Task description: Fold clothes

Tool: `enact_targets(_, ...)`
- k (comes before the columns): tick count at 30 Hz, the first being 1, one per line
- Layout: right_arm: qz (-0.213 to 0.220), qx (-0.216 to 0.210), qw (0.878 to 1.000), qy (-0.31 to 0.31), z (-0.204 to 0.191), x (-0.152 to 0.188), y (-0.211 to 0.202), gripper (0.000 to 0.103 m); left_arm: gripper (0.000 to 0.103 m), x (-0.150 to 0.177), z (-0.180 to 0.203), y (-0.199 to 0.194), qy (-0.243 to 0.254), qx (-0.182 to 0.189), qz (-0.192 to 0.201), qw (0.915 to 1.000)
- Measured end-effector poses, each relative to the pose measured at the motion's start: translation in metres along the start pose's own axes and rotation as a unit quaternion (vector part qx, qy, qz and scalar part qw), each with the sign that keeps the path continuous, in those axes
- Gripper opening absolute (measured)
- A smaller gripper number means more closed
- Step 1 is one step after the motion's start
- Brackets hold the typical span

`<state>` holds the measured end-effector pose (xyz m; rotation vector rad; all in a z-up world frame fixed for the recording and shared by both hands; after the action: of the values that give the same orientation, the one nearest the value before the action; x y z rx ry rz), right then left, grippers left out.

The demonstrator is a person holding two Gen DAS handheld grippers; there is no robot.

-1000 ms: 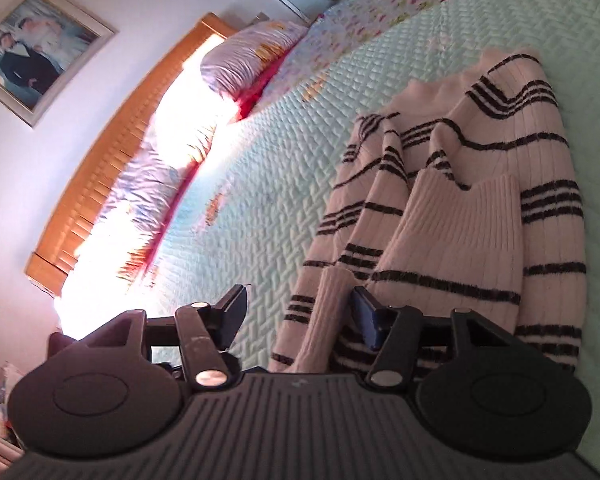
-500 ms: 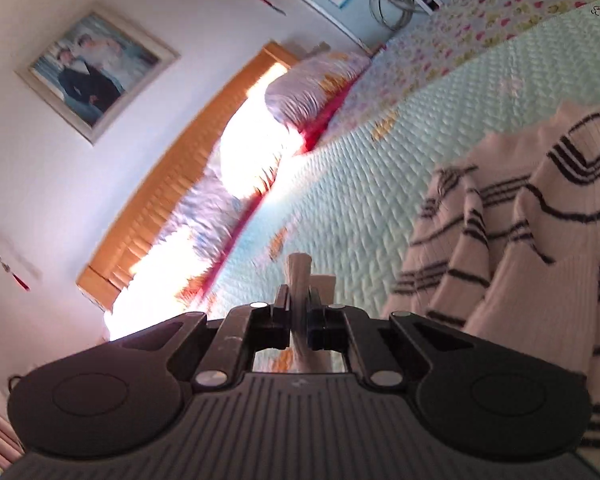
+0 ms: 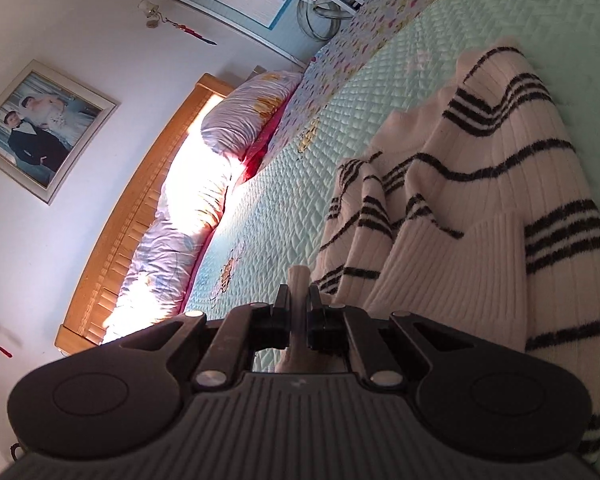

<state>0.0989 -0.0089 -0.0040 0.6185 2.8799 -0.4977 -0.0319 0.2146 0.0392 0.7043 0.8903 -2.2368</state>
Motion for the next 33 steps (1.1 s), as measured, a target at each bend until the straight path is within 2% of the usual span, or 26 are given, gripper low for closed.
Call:
enact_targets(4, -0.015, -0.042, 0.999, -0.025, -0.017, 0.005, -0.008, 0.007, 0.051, 0.001, 0.001, 0.006, -0.007, -0.005, 0.011, 0.9999)
enact_targets(7, -0.022, -0.069, 0.996, -0.041, -0.026, 0.010, -0.019, 0.007, 0.052, 0.007, 0.003, 0.006, -0.014, -0.001, 0.003, 0.9999)
enact_targets(11, -0.043, -0.075, 0.994, -0.065, -0.034, 0.019, -0.023, 0.007, 0.052, 0.016, 0.004, 0.005, -0.014, -0.003, -0.010, 0.9998)
enact_targets(14, -0.052, -0.080, 0.992, -0.078, -0.041, 0.022, -0.020, 0.007, 0.052, 0.014, 0.001, 0.002, -0.021, -0.016, -0.004, 0.9996)
enact_targets(18, -0.046, -0.103, 0.989, -0.100, -0.055, 0.019, -0.018, 0.007, 0.054, 0.004, 0.009, -0.005, 0.006, -0.034, 0.028, 0.9990)
enact_targets(20, -0.026, -0.095, 0.991, -0.087, -0.049, 0.007, -0.016, 0.007, 0.055, -0.003, 0.016, 0.000, 0.027, -0.038, 0.038, 0.9982)
enact_targets(24, 0.018, -0.076, 0.996, -0.040, -0.025, -0.020, -0.010, 0.007, 0.055, -0.014, 0.020, 0.023, 0.062, -0.064, 0.031, 0.9956)
enact_targets(27, 0.043, -0.035, 0.998, 0.000, -0.004, -0.034, -0.006, 0.007, 0.055, -0.015, 0.024, 0.042, 0.115, -0.078, 0.019, 0.9902)
enact_targets(29, 0.039, -0.015, 0.999, 0.011, 0.009, -0.032, -0.007, 0.007, 0.055, -0.012, 0.015, 0.050, 0.100, -0.077, -0.004, 0.9921)
enact_targets(32, 0.006, -0.024, 1.000, -0.002, 0.005, -0.020, -0.016, 0.010, 0.055, -0.003, 0.010, 0.040, 0.088, -0.075, 0.001, 0.9933)
enact_targets(33, 0.000, -0.015, 1.000, -0.017, 0.000, -0.016, -0.018, 0.021, 0.055, 0.000, 0.011, 0.036, 0.090, -0.081, 0.001, 0.9927)
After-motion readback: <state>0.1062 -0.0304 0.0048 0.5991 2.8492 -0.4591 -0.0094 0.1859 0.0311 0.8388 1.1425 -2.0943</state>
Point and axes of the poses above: each gripper's, at about its wrist camera, not at the fingertips, and y roughly the way its jaws point, z to its right, x to its underside, the point moved 4 cm from there along y, roughly the way its jaws point, and after that the axes turned 15 degrees about y, right-handed, at the moved point
